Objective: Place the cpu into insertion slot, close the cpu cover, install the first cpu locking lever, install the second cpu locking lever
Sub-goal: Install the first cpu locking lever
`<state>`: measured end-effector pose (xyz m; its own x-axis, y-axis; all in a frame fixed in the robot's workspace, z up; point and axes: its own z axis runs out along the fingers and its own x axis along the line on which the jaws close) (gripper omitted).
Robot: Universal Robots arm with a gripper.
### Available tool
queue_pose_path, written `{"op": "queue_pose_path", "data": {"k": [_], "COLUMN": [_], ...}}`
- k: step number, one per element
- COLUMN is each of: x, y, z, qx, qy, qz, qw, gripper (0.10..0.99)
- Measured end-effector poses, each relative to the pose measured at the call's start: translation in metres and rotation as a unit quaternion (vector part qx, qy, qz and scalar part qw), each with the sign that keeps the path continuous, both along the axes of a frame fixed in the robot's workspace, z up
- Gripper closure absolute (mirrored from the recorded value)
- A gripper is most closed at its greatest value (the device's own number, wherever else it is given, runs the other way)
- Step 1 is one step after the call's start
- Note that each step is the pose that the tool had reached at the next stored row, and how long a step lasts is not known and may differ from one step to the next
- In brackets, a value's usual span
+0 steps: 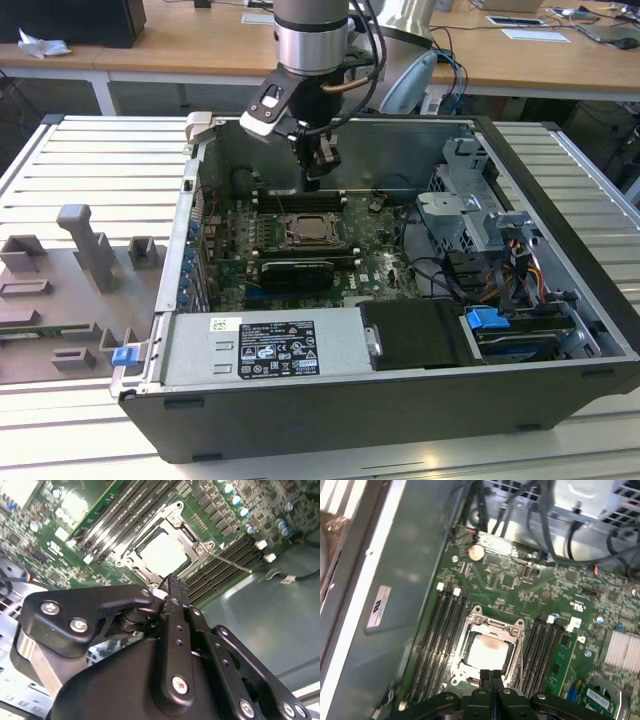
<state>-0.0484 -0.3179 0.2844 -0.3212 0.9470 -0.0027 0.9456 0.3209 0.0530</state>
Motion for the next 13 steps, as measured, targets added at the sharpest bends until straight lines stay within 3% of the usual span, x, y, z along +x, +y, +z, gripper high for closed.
{"op": "queue_pose_path", "data": {"k": [3, 6, 9, 13], "x": [0.0001, 0.0001, 0.0001, 0.0001], "y": [0.0, 0.0, 0.0, 0.0], "z": [-0.0006, -0.0011, -0.0012, -0.0012], "qx": [0.0001, 0.0001, 0.0, -0.0001], "qy": [0.0007, 0.0016, 0.0016, 0.0016], "qz": [0.03, 0.068, 0.112, 0.144], "qw": [0.9995, 0.9977, 0.9937, 0.9896], "gripper": [0.98, 0.98, 0.98, 0.98]}}
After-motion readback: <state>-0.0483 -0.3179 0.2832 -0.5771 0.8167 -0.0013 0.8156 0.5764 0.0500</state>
